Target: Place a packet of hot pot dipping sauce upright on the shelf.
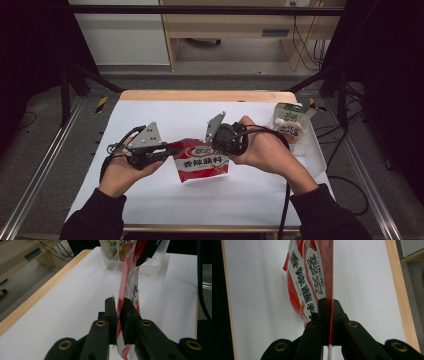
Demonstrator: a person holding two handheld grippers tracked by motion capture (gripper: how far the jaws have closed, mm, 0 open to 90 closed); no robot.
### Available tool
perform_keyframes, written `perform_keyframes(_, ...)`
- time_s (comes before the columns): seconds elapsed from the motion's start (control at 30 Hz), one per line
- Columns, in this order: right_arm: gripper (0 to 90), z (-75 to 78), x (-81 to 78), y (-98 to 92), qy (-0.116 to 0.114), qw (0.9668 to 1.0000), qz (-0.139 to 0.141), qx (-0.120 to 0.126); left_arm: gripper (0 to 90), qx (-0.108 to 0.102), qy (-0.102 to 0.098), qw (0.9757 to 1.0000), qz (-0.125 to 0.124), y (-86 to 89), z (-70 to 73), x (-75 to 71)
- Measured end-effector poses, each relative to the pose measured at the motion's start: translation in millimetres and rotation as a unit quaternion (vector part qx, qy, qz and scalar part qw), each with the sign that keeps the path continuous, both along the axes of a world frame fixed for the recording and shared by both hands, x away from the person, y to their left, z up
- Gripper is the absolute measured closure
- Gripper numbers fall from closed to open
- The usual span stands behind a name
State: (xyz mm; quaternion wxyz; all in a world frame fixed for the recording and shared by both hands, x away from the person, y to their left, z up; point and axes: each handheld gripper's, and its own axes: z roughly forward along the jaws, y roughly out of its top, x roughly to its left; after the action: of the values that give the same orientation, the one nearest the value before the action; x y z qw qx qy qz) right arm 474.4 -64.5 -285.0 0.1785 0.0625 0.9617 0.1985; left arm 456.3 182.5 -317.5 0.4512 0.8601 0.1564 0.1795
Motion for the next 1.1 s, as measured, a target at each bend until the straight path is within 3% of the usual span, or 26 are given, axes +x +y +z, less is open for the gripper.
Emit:
perform_keyframes(0.07, 89.9, 1.6, 0.8, 0.4, -0.001, 1.0000, 0.002, -0.004, 76.6, -0.015, -0.001, 0.9999, 0.007, 1.4, -0.8, 0.1)
perform_keyframes(0.17, 89.9, 3.0, 1.9, -0.5, -0.004, 0.9999, -0.002, -0.014, 57.1, -0.028, -0.003, 0.9992, 0.028, 3.5, -2.4, -0.5)
perform_keyframes(0.27, 89.9, 4.6, 5.6, -5.7, -0.007, 0.9999, -0.006, -0.013, 43.0, -0.031, -0.002, 0.9985, 0.045, 8.3, -8.0, -3.3)
perform_keyframes(0.4, 89.9, 9.0, 9.9, -14.5, -0.008, 0.9999, -0.008, -0.005, 28.9, -0.040, -0.002, 0.9963, 0.076, 18.2, -24.3, -9.3)
perform_keyframes(0.5, 89.8, 13.1, 11.7, -21.5, -0.005, 0.9999, -0.013, 0.006, 20.8, -0.027, 0.001, 0.9932, 0.114, 26.8, -46.0, -15.2)
perform_keyframes(0.67, 89.8, 23.0, 13.9, -32.7, -0.008, 0.9996, -0.021, 0.014, 13.4, -0.007, 0.016, 0.9882, 0.152, 40.1, -77.9, -15.1)
perform_keyframes(0.73, 89.9, 26.9, 14.3, -37.7, -0.008, 0.9995, -0.024, 0.016, 13.0, -0.022, 0.026, 0.9860, 0.163, 47.5, -87.4, -13.7)
perform_keyframes(0.8, 89.9, 29.7, 14.2, -42.5, -0.006, 0.9995, -0.027, 0.018, 12.6, -0.013, 0.029, 0.9843, 0.174, 53.1, -92.7, -12.7)
perform_keyframes(0.93, 89.9, 36.1, 14.2, -52.7, -0.006, 0.9989, -0.039, 0.023, 11.9, -0.023, 0.028, 0.9807, 0.192, 65.4, -102.3, -15.1)
perform_keyframes(1.1, 89.9, 43.1, 13.6, -63.6, -0.009, 0.9986, -0.044, 0.026, 11.8, -0.029, 0.038, 0.9744, 0.220, 78.7, -116.0, -13.9)
